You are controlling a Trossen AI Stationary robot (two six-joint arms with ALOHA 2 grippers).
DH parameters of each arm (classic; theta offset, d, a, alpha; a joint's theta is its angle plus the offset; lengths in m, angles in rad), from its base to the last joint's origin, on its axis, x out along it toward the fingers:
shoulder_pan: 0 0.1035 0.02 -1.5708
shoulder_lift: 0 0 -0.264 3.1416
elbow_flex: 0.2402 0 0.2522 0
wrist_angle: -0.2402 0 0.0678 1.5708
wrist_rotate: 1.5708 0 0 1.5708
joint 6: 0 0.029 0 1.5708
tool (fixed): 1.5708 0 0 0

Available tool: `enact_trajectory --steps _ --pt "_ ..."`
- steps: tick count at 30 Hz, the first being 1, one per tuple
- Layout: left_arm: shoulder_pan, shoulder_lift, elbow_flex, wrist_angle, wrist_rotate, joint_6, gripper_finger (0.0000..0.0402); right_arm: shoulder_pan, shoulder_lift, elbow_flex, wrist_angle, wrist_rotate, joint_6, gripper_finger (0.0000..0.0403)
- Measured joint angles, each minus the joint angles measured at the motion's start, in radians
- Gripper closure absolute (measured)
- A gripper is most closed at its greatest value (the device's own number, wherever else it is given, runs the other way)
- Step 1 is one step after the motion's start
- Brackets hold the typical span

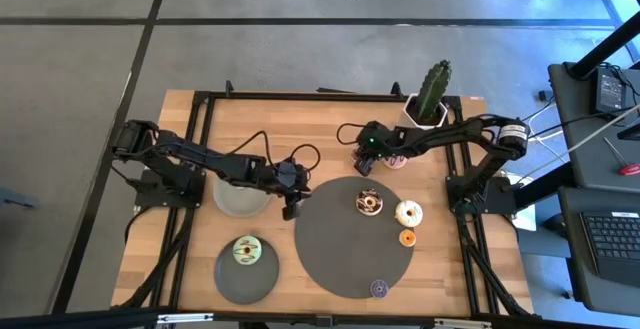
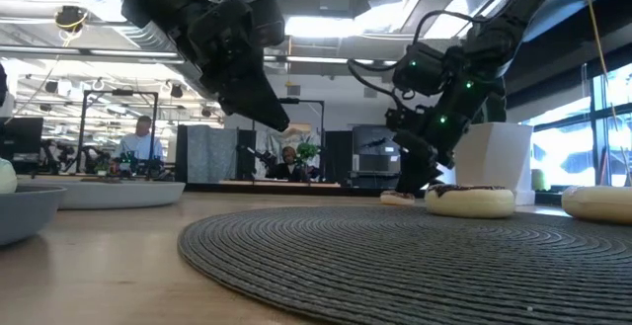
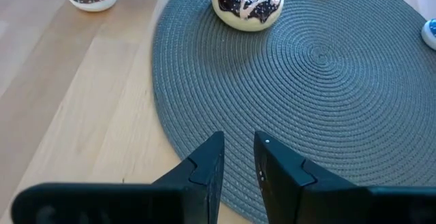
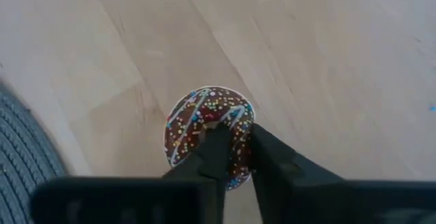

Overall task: Pick & Place donuts
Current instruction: Put the small brown donut on the gray plate

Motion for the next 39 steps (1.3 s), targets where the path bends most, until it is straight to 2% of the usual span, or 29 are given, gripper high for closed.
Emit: enact_trajectory --steps 5,11,15,20,26,29,33,39 --pt "0.0 -0.008 0.0 -0.041 0.0 0.018 0.0325 0.002 -0.001 0.016 -0.023 0.009 -0.051 0.0392" --pt "-0.004 -0.079 0.0 -0.139 -0.002 -0.008 0.0325 0.065 -0.003 0.128 -0.174 0.018 -0.075 0.038" --pt "-0.006 -0.174 0.0 -0.302 -0.034 -0.058 0.0325 0.152 -0.003 0.22 -0.257 0.018 -0.079 0.038" --pt "-0.017 -0.285 0.0 -0.418 -0.164 -0.113 0.0325 0.32 -0.004 0.301 -0.223 0.013 -0.101 0.0394" --pt "-0.023 -0.387 0.0 -0.46 -0.18 -0.149 0.0325 0.49 0.011 0.314 -0.006 0.023 -0.049 0.0385" --pt "-0.023 -0.423 0.0 -0.466 -0.18 -0.176 0.0325 0.544 0.058 0.321 0.05 0.022 -0.045 0.0388" --pt "-0.023 -0.444 0.0 -0.468 -0.18 -0.195 0.0325 0.587 0.15 0.405 0.035 0.022 -0.042 0.039" --pt "-0.023 -0.444 0.0 -0.468 -0.179 -0.195 0.0325 0.608 0.321 0.611 -0.138 -0.01 -0.046 0.0386"
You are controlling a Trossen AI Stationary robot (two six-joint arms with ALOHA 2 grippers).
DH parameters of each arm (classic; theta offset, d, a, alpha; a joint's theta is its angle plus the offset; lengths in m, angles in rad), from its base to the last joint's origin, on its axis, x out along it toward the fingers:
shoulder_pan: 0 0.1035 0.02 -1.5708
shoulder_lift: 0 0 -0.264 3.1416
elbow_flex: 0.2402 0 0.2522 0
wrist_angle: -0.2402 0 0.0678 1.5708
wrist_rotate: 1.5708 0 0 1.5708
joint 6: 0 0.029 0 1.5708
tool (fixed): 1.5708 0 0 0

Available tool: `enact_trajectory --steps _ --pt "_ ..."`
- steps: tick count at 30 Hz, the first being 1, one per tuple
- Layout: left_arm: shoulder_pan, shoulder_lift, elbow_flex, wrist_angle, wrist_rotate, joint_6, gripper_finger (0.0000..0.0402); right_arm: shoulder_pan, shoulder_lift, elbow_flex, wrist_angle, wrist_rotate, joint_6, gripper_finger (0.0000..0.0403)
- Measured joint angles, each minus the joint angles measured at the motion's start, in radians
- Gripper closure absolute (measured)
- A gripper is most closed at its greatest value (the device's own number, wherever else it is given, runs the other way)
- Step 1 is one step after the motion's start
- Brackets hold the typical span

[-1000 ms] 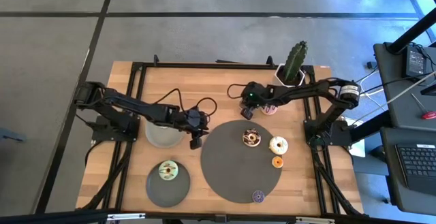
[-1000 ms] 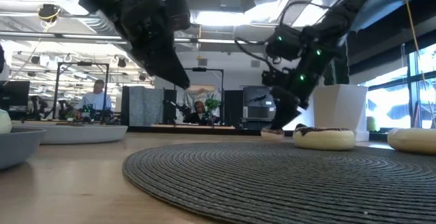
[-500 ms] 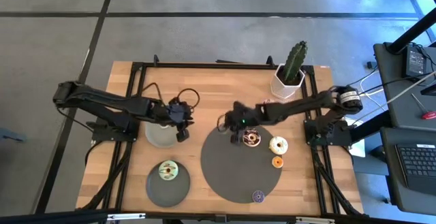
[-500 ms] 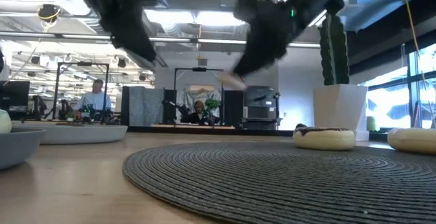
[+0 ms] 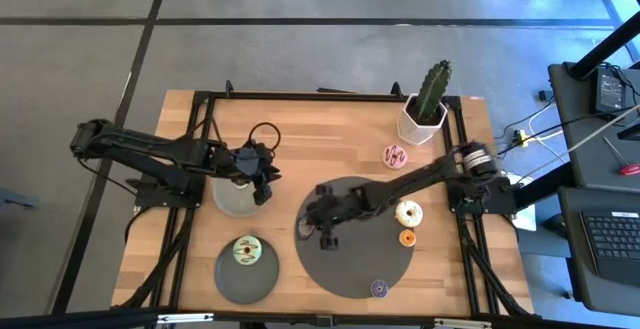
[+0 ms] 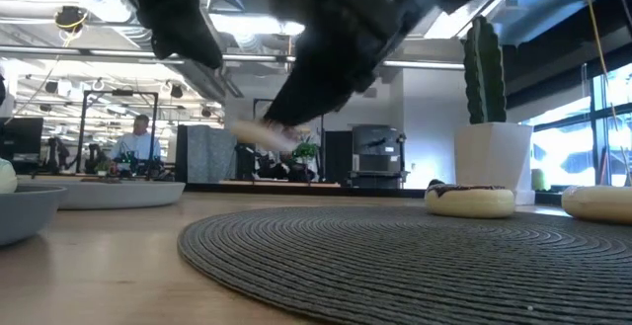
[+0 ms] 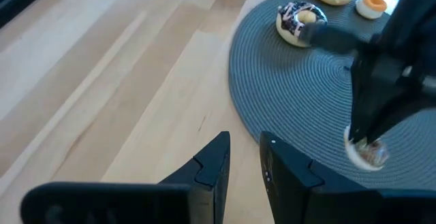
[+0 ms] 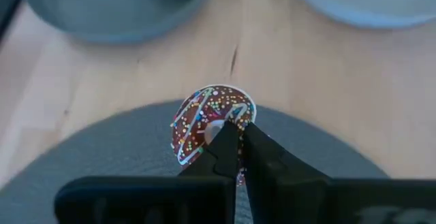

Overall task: Pick & Place donuts
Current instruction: Put the small brown donut on the gray plate

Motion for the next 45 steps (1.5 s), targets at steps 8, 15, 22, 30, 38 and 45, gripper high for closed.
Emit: enact_trajectory --steps 8,15,22,30,38,45 --pt "0.0 0.002 0.0 -0.004 0.002 -0.022 0.0325 -0.002 0.156 0.158 -0.123 -0.017 -0.003 0.0385" --pt "-0.001 0.002 0.0 -0.006 0.002 -0.023 0.0325 -0.002 0.168 0.167 -0.137 -0.019 -0.05 0.0384" --pt "-0.001 0.002 0.0 -0.006 0.002 -0.023 0.0325 -0.005 0.168 0.167 -0.159 -0.019 -0.048 0.036" --pt "-0.001 0.002 0.0 -0.005 0.005 -0.023 0.0325 -0.005 0.166 0.167 -0.161 -0.018 -0.025 0.0292" --pt "-0.024 0.066 0.0 0.077 0.055 -0.002 0.0325 -0.005 0.107 0.167 -0.283 -0.013 -0.025 0.0261" --pt "-0.104 0.204 0.0 0.188 0.108 0.062 0.0325 -0.005 0.007 0.042 -0.34 0.013 0.0 0.0259"
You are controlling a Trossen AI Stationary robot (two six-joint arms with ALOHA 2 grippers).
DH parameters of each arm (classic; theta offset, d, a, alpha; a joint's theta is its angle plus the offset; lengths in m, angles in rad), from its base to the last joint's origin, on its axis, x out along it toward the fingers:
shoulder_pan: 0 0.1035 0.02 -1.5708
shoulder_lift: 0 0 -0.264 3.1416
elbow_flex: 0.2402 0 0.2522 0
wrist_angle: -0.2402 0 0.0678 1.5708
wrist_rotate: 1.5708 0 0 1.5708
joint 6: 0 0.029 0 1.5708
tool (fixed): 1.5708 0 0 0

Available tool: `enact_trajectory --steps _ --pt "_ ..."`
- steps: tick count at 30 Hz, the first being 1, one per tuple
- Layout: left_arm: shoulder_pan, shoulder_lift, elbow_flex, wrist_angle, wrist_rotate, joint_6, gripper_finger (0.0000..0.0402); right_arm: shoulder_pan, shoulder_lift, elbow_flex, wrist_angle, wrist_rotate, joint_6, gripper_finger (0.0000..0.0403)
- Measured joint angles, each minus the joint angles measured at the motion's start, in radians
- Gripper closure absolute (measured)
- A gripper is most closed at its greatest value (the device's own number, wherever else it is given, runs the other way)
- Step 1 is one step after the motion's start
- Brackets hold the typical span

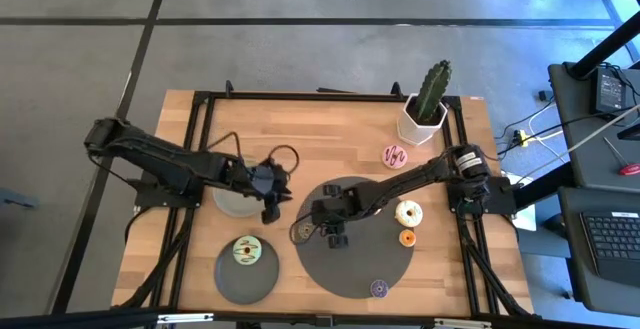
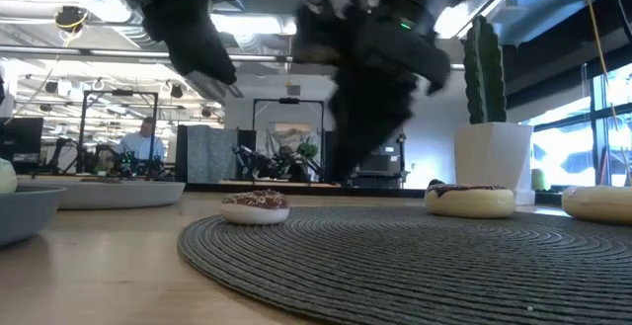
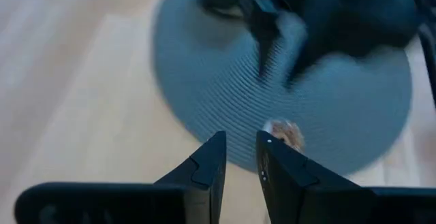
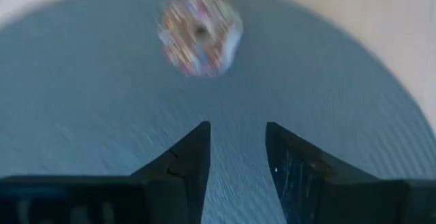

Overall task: Pick & Place donuts
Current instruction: Put the small brown donut on the gray plate

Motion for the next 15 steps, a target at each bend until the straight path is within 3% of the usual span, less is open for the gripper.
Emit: enact_trajectory --steps 6,10,15 --pt "-0.058 0.129 0.0 0.137 0.043 0.025 0.0324 0.014 -0.239 -0.268 0.066 0.201 0.146 0.0259" --pt "-0.079 0.211 0.001 0.245 0.084 0.119 0.0324 0.031 -0.414 -0.419 0.138 0.331 0.249 0.0259" --pt "-0.086 0.288 0.013 0.309 0.078 0.152 0.0324 0.045 -0.571 -0.552 0.224 0.413 0.319 0.0259"
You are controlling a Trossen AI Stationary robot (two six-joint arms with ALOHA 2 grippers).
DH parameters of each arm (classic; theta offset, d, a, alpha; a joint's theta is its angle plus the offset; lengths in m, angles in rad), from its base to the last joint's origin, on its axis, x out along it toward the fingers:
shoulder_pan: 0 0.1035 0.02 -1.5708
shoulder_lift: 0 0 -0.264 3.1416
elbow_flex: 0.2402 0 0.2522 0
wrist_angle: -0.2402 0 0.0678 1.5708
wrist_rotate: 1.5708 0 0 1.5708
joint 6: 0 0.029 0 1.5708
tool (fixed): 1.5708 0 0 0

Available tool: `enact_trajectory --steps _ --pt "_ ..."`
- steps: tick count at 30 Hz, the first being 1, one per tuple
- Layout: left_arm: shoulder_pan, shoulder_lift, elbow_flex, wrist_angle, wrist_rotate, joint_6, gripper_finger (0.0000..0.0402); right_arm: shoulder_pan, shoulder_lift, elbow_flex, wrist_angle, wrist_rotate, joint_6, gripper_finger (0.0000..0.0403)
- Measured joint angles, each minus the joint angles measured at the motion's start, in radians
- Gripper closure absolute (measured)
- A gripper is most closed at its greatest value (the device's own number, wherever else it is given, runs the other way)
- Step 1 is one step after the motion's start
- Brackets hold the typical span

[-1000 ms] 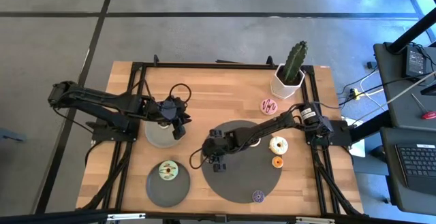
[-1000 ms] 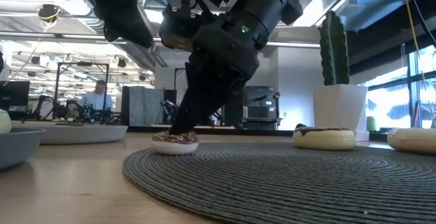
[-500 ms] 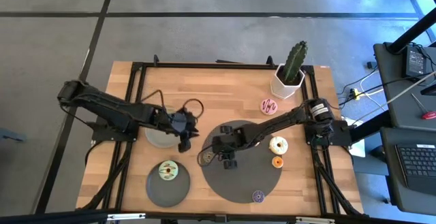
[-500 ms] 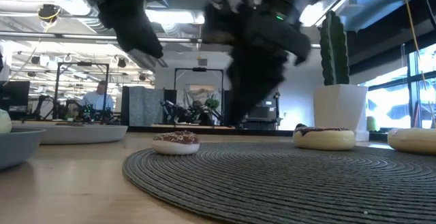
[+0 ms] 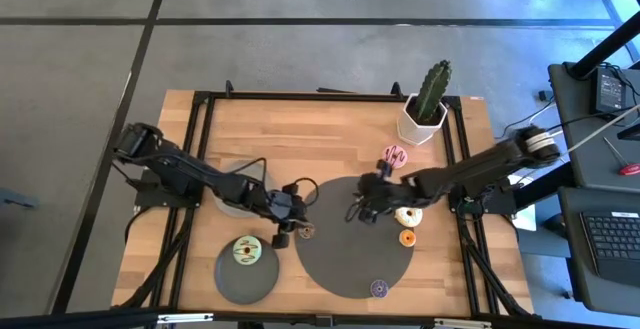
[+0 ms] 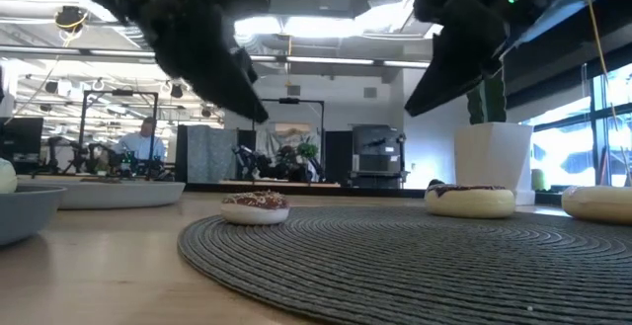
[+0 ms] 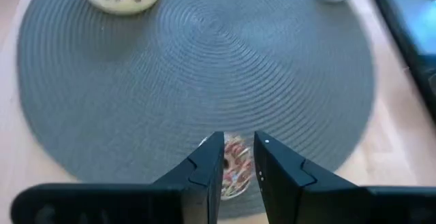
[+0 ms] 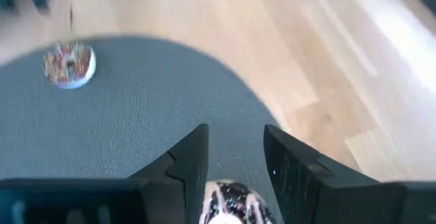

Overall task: Pick & Place donuts
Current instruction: Put the small brown donut on the gray plate

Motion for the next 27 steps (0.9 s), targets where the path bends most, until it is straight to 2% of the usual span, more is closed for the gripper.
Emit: enact_trajectory --steps 5,11,14,18,27 --pt "0.0 0.067 0.012 0.009 -0.018 0.0 0.0324 0.001 -0.073 -0.077 0.061 0.004 0.024 0.026" --pt "0.0 0.141 0.012 0.04 0.01 0.001 0.0324 -0.001 -0.077 -0.107 0.081 0.009 0.022 0.026" --pt "0.0 0.159 0.013 0.055 0.011 0.0 0.0324 -0.002 -0.076 -0.109 0.082 0.011 0.021 0.026" --pt "0.003 0.173 0.012 0.047 -0.043 -0.014 0.0324 -0.002 -0.075 -0.109 0.085 0.011 0.02 0.026" --pt "0.003 0.184 0.012 0.052 -0.037 0.008 0.0325 -0.002 -0.075 -0.109 0.084 0.011 0.018 0.026"
